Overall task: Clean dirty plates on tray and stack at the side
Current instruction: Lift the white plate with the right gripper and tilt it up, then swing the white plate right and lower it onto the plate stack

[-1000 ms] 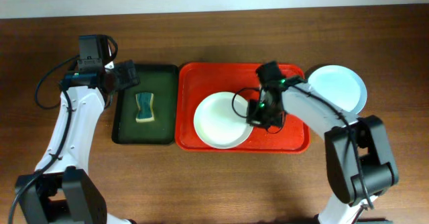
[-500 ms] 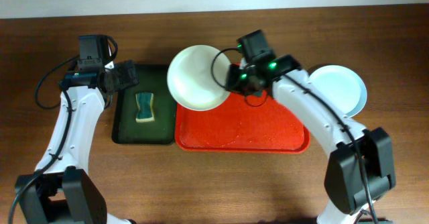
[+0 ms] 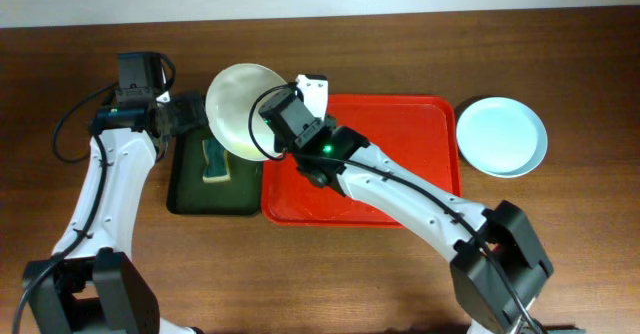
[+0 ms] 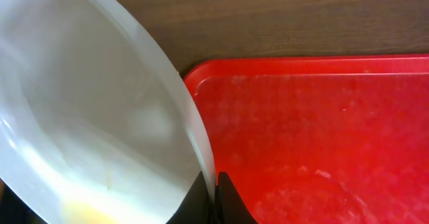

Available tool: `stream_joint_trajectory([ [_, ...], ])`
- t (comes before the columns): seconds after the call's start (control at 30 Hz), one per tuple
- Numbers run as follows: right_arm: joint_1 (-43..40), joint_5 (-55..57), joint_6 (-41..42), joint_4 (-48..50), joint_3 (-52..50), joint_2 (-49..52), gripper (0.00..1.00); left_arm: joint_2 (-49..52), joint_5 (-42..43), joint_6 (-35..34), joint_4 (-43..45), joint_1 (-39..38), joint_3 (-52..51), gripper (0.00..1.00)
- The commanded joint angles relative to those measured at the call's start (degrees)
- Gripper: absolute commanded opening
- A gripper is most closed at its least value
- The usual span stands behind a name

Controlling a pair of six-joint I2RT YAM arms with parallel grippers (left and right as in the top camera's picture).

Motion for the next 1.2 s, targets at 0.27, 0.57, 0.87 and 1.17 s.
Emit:
stream_joint_trajectory([
  [0.27,0.81,5.75,-15.69,11.5,1.07,4.26,0.04,-0.33,-0.42,-0.57,-0.07,-0.07,0.33,0.99],
  [0.57,1.31,10.1,-34.18,23.71,1.14,4.24,0.04,-0.33,-0.42,-0.57,-0.09,-0.07,0.33,0.99],
  [0.87,6.43,18.58,-67.1,46.99,1.14,4.24,0.04,-0.33,-0.42,-0.57,-0.09,-0.07,0.33,0.99],
  [1.17,7.23,19.39,-83.52,53.59,1.14,4.24,0.04,-0.33,-0.42,-0.57,-0.07,-0.07,0.33,0.99],
])
